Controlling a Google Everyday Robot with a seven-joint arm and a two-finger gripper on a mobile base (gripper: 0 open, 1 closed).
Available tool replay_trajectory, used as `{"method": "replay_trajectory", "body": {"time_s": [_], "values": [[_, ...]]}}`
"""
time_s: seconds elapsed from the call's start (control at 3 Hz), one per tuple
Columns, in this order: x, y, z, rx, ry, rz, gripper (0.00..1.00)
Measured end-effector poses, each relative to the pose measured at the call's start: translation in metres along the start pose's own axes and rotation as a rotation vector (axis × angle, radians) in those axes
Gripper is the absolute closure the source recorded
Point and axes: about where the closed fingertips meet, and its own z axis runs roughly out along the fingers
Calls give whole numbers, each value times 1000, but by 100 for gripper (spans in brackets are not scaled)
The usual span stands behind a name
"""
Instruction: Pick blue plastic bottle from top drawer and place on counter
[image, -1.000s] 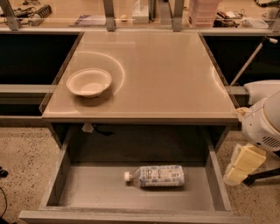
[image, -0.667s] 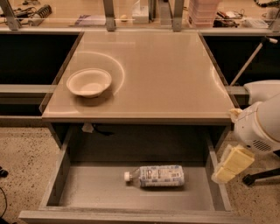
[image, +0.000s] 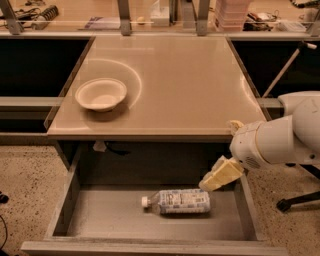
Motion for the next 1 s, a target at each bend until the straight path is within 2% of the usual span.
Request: {"method": "replay_trajectory", "body": {"time_s": [0.33,0.67,1.0], "values": [[5,2,24,0,-30,49,0],[4,2,21,0,-30,49,0],[10,12,21,9,-40,72,0]]}}
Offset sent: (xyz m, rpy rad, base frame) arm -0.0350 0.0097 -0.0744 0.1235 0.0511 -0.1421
